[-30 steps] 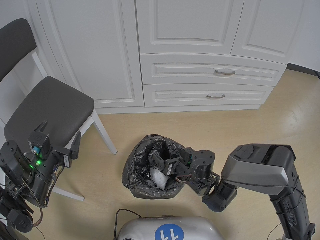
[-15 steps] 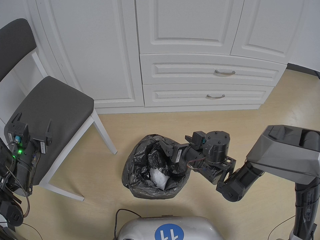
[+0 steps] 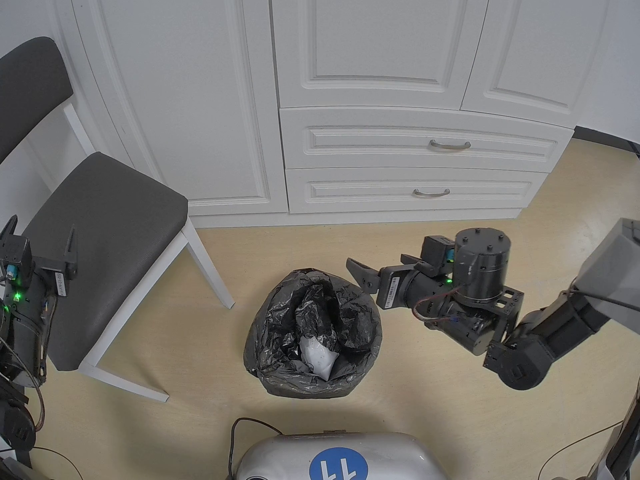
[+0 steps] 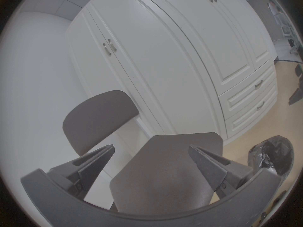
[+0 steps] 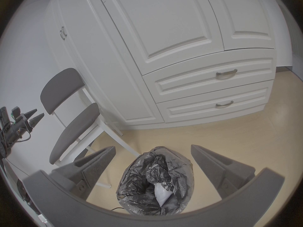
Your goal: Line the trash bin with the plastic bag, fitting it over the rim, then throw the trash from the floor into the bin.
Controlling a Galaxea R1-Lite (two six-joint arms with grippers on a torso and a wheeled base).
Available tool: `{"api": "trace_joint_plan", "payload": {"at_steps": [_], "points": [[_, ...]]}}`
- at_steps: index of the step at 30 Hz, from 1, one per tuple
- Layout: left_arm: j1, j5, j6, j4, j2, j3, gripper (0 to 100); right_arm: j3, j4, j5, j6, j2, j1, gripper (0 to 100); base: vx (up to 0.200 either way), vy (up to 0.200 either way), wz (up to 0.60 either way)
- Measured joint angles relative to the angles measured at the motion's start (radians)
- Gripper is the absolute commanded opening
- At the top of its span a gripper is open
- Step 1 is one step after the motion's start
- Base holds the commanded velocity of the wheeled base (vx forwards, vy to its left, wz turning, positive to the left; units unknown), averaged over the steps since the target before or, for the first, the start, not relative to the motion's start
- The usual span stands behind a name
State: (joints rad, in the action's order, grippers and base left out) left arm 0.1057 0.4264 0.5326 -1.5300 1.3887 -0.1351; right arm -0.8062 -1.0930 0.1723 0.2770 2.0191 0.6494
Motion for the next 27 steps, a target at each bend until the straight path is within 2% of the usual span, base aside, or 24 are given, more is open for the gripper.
{"api": "trace_joint_plan", "payload": {"at_steps": [4, 15, 27], "points": [[-0.026, -0.003, 0.003, 0.003, -0.039, 0.003, 100, 0.073, 0.011, 0.031, 0.003, -0.081, 0.000, 100, 0.000, 0.000, 0.00], [-0.052, -0.006, -0.002, 0.045, -0.183, 0.064, 100, 0.302, 0.003, 0.059, 0.005, -0.305, -0.002, 100, 0.000, 0.000, 0.00], [-0.079, -0.006, -0.016, 0.266, -0.458, 0.066, 100, 0.517, 0.023, 0.228, -0.042, -0.654, 0.021, 100, 0.000, 0.000, 0.00]]}}
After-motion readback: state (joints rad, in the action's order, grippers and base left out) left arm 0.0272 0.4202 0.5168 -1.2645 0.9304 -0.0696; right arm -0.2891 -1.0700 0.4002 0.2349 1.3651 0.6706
